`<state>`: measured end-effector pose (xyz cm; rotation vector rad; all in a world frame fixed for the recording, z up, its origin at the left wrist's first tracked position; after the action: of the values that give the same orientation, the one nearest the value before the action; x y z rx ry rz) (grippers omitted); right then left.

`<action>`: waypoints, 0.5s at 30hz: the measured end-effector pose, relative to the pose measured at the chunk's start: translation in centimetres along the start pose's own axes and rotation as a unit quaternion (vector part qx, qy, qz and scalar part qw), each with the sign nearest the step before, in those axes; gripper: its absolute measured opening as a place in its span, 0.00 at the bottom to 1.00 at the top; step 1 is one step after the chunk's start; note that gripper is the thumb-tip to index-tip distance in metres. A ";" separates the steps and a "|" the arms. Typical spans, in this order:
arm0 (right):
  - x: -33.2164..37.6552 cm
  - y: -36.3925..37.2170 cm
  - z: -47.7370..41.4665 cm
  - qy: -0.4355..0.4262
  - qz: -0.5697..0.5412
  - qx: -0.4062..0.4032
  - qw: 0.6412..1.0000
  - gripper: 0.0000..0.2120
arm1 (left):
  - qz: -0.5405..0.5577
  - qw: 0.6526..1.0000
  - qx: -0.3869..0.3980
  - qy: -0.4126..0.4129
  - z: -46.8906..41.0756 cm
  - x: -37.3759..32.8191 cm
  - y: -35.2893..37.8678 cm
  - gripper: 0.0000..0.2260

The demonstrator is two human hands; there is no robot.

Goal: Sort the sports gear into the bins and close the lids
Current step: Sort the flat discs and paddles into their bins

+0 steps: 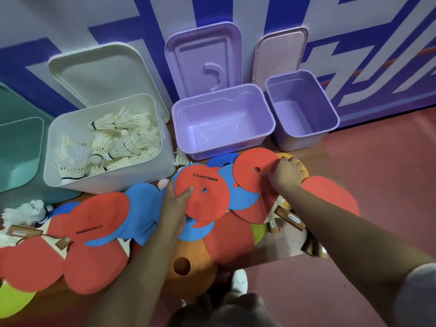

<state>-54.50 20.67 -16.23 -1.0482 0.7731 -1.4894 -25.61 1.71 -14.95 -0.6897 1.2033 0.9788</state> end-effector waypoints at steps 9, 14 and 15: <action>1.9 -3.3 2.9 -0.116 -0.168 -0.024 0.979 0.08 | -0.017 1.000 0.003 0.017 -0.1 -0.2 -1.2 0.11; 5.0 -7.9 8.6 -0.172 -0.332 0.064 0.925 0.04 | -0.045 0.999 -0.009 0.004 -0.4 -0.7 -1.8 0.11; 5.5 -8.4 9.6 -0.164 -0.365 0.094 0.912 0.04 | -0.046 0.999 -0.007 -0.001 -0.4 -1.0 -1.8 0.11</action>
<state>-49.13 17.55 -3.78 -1.4765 -0.0332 -1.8802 -24.27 0.30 -14.22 -0.7491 1.1537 0.9116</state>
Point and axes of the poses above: each hand's wrist, its own z-axis away from the middle knuckle, its own y-axis out of the palm, x = y × z, the point moved 9 cm from there along -z, towards the middle knuckle, and after that the axes turned 15 degrees about y, right-handed, at the moved point
